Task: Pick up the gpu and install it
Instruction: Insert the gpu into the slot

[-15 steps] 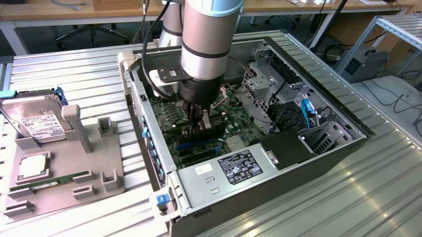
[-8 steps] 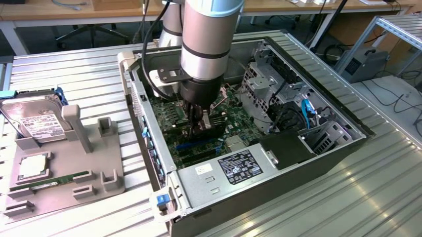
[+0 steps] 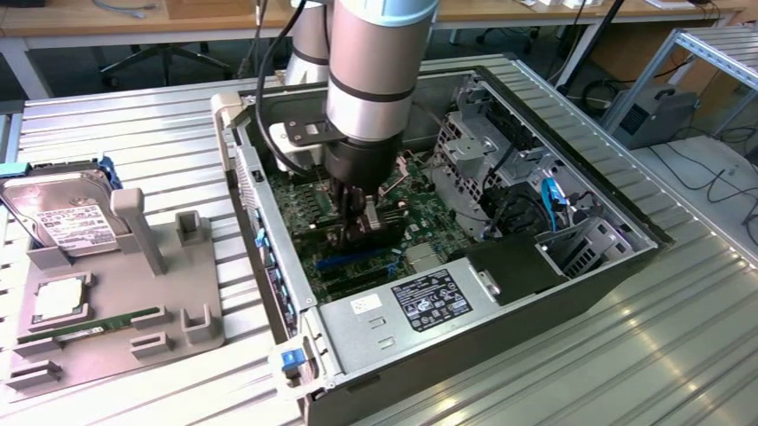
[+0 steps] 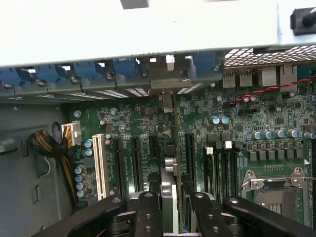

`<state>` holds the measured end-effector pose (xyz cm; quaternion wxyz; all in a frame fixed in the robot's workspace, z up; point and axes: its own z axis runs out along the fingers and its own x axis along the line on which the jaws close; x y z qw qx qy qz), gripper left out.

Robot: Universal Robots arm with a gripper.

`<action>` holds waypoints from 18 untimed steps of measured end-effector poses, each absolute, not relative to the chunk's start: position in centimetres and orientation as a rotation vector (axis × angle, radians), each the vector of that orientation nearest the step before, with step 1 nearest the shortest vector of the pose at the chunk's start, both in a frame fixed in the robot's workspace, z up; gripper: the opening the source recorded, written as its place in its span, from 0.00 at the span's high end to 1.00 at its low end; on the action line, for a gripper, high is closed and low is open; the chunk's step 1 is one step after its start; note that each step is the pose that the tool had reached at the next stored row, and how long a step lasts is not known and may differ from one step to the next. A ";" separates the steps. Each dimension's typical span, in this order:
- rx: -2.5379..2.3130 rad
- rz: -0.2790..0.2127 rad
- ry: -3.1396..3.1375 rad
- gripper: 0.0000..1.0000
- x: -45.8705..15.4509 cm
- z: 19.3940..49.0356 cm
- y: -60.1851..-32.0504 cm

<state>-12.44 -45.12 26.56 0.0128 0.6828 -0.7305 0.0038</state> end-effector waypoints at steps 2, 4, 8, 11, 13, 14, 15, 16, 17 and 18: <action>2.127 0.011 -2.276 0.73 -12.2 26.5 -45.1; 2.127 0.010 -2.276 0.73 -12.2 26.3 -45.1; 2.127 0.010 -2.276 0.73 -12.6 26.5 -45.0; 2.127 0.009 -2.275 0.73 -12.6 25.8 -45.0; 2.127 0.009 -2.275 0.73 -12.6 26.1 -45.0; 2.126 0.010 -2.275 0.73 -12.6 26.1 -45.0; 2.126 0.010 -2.275 0.73 -12.6 26.2 -45.0; 2.126 0.010 -2.275 0.73 -12.6 26.2 -45.0; 2.126 0.010 -2.275 0.73 -12.7 26.2 -45.0; 2.126 0.011 -2.275 0.73 -12.7 26.2 -45.0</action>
